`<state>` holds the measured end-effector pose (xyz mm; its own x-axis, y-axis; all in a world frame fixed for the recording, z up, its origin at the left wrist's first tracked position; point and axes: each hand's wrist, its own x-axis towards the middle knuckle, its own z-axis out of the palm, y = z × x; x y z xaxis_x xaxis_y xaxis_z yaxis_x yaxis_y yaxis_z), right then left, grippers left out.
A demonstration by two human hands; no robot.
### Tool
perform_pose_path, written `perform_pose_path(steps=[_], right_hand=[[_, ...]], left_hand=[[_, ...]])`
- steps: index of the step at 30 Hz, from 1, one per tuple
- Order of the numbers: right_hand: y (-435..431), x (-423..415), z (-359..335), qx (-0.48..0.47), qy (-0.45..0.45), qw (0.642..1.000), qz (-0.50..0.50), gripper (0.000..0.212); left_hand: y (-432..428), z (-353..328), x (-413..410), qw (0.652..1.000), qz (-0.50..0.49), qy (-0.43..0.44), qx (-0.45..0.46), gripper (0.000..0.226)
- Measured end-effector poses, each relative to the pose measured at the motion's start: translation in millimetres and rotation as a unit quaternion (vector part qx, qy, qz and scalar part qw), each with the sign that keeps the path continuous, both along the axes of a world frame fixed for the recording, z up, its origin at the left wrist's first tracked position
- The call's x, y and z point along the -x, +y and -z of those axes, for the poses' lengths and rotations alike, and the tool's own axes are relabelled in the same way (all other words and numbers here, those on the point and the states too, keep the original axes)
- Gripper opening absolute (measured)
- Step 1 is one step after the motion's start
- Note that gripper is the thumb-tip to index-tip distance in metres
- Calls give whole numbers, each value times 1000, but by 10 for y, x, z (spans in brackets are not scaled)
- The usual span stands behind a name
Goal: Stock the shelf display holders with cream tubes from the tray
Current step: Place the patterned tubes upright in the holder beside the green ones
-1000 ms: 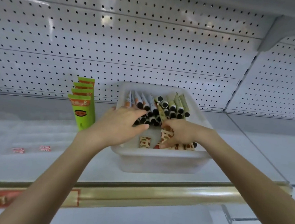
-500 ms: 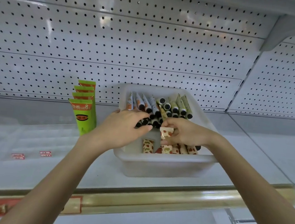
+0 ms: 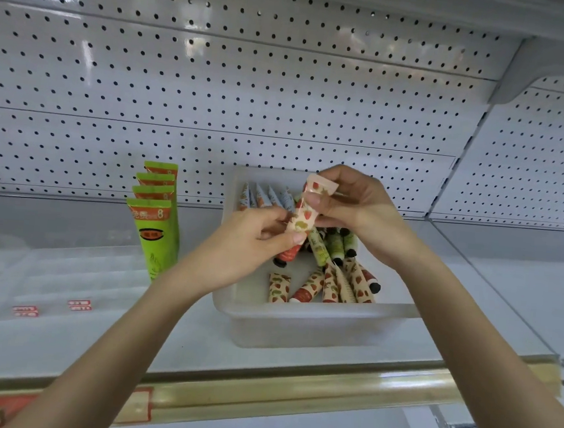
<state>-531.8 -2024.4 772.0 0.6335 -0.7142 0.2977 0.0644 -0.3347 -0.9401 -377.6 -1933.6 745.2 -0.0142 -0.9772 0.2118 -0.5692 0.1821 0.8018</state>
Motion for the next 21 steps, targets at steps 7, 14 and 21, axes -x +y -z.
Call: perform_pose_path(steps=[7, 14, 21], right_hand=[[151, -77, -115, 19, -27, 999, 7, 11], [240, -174, -122, 39, -24, 999, -29, 13], [1, -181, -54, -35, 83, 995, -35, 31]], left_hand=[[106, -12, -10, 995, -16, 87, 39, 8], [165, -10, -87, 993, -51, 75, 70, 15], [274, -39, -215, 988, -92, 92, 79, 14]])
